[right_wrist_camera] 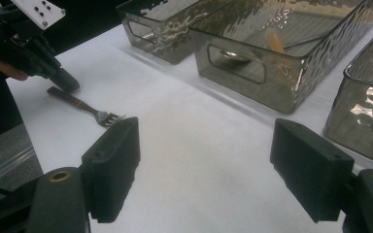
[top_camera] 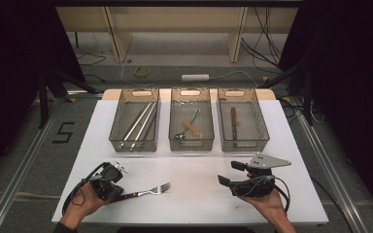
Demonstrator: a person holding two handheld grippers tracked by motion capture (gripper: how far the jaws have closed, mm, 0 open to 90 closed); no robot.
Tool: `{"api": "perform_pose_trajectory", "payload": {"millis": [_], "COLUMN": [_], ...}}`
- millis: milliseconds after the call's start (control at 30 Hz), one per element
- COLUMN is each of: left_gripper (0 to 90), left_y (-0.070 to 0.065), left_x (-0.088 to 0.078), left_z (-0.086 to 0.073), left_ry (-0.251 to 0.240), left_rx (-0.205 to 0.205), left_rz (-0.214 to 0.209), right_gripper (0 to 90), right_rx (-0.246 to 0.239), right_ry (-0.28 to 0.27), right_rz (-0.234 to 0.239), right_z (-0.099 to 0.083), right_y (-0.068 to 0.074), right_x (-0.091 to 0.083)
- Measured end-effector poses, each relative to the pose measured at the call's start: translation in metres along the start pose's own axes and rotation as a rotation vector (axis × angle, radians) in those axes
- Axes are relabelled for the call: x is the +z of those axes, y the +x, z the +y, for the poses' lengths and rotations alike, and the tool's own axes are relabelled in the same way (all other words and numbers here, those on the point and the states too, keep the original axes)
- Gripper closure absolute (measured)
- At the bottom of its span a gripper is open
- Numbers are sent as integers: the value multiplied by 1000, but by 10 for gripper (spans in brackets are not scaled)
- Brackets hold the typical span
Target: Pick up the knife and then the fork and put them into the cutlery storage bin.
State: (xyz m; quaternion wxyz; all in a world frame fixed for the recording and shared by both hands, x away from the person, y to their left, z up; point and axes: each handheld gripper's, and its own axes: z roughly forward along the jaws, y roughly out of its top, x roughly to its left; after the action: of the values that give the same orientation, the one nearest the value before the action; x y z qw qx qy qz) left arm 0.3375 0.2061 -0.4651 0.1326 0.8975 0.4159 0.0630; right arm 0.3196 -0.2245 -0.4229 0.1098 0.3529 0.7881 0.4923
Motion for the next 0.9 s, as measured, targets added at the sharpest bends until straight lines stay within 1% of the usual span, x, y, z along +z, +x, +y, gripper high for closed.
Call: {"api": "perform_pose_trajectory", "payload": {"millis": [33,100,167,200,233,267,300,333,400,433,467,567,667,733,833,900], "left_gripper": [888,887,873,845,812,768,726,685,596,547,512,428,387,387,420,466], "left_y": [0,0,0,1,1,1,1,0,-3,-4,-5,-10,-12,-14,-14,-14], "left_x": [-1,-1,-4,-6,-8,-10,-12,-14,-17,-18,-19,-18,-16,-13,-11,-10], "left_z": [0,0,1,1,1,1,1,1,1,2,2,2,1,0,-1,-2], "left_ry": [8,-5,-21,-22,-30,-39,-37,-39,-40,-42,-35,-22,-16,-14,9,20], "left_rx": [10,9,12,20,20,29,39,45,77,85,105,149,185,204,233,240], "left_rz": [-2,-10,-7,-8,-11,-14,-21,-38,-61,-62,-59,-57,-60,-58,-56,-53], "right_gripper": [275,275,274,274,275,274,274,275,274,274,274,274,275,274,274,274], "right_rx": [2,2,2,2,2,1,1,1,1,0,1,2,1,2,-1,-1], "right_ry": [2,1,3,4,4,4,5,5,6,6,5,7,5,6,8,8], "right_rz": [0,-1,-1,-1,-1,0,1,1,2,2,3,3,5,6,6,6], "right_z": [0,0,0,0,0,0,0,0,0,0,0,0,0,0,0,0], "right_y": [0,0,0,0,0,0,0,0,0,0,0,0,-1,-1,-1,-1], "right_x": [0,0,0,0,0,0,0,0,1,1,1,1,0,0,1,1]}}
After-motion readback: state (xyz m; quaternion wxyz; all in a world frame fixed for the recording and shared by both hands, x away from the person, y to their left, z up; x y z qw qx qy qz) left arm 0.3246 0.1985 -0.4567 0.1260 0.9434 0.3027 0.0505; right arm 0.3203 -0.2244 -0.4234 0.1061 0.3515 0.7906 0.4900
